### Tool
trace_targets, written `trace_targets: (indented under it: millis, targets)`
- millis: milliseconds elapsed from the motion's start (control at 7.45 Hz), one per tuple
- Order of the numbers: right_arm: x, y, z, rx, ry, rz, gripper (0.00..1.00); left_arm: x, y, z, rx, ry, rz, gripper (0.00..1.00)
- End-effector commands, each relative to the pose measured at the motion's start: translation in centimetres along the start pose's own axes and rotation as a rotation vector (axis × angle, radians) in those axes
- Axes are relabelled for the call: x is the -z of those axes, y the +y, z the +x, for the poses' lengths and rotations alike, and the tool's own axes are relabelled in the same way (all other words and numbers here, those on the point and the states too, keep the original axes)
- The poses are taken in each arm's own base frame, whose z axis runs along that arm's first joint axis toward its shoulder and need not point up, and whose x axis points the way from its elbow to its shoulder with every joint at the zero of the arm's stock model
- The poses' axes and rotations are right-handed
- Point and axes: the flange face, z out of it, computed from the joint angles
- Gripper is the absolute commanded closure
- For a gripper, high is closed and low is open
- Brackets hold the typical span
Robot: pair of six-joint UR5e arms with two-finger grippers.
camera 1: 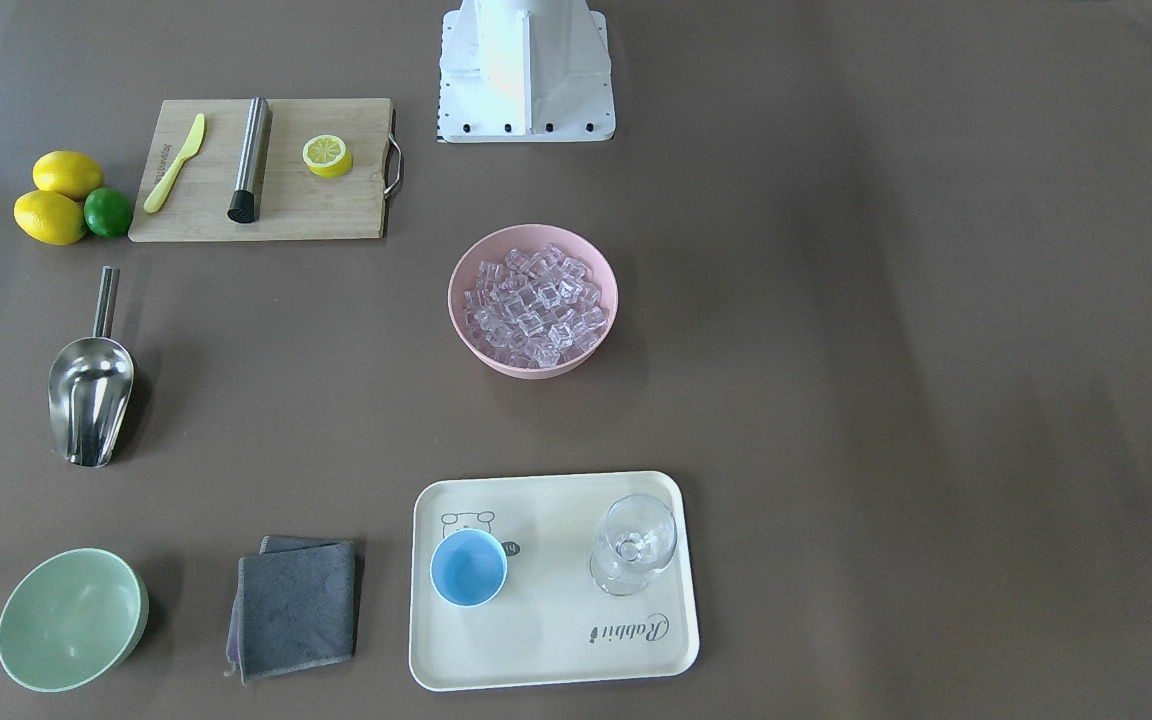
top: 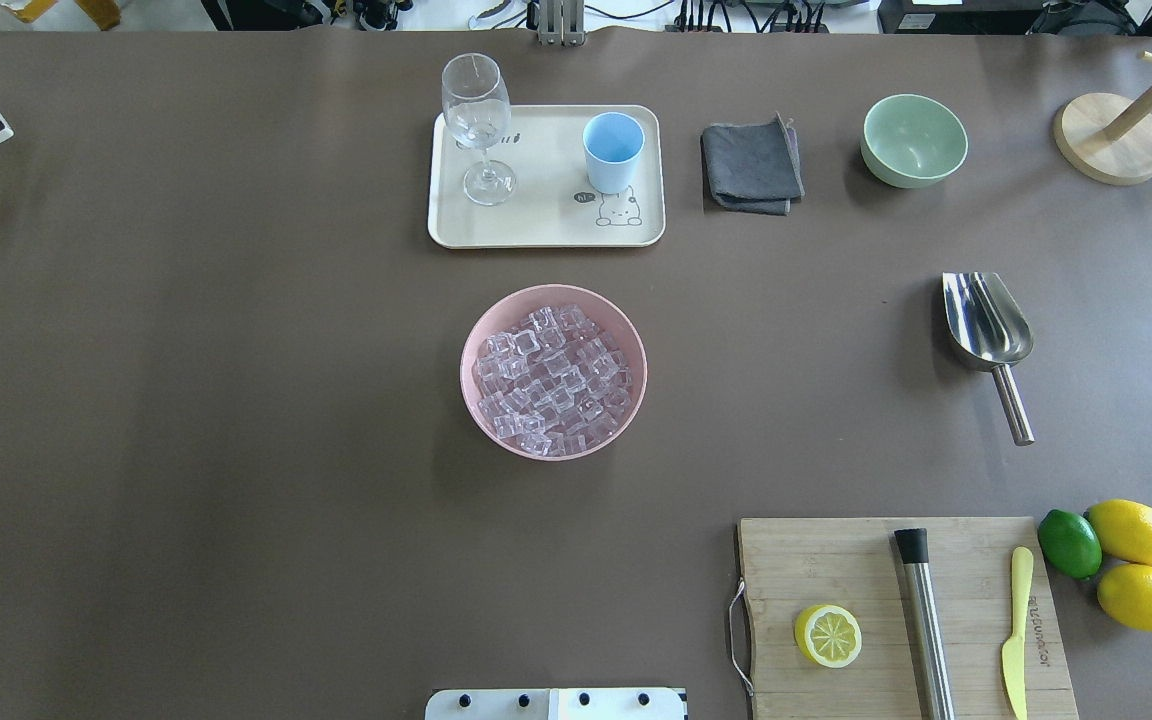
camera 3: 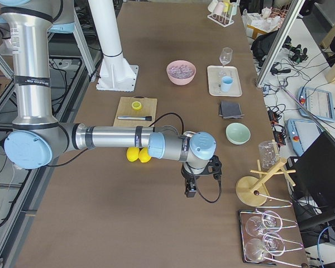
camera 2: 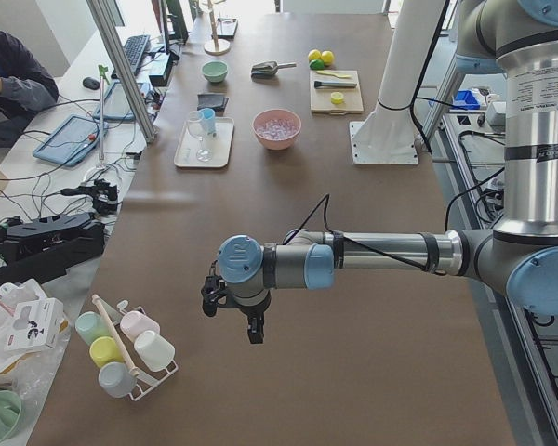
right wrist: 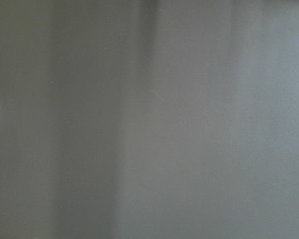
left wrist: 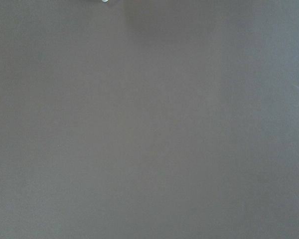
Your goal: Put ice in cup with scoop
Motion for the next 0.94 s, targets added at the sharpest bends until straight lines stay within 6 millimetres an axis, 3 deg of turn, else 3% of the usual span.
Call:
trace_targets:
  millis: [0,537,805]
  targets:
    - [0.6,-0.3,-0.4,0.006,0.002,0.01,0.0,0.0,0.1,0.0,-0.001,0.0,0.002,0.01]
    - [0.1,0.2,-0.2,-0.006,-0.024,0.005,0.0,0.2,-0.2,0.4,-0.009,0.0,0.005,0.01]
    - [1.1,-0.7,-1.4,-0.025,-0.02,0.025,0.0,0.2,-0.3,0.5,-0.01,0.0,0.004,0.01]
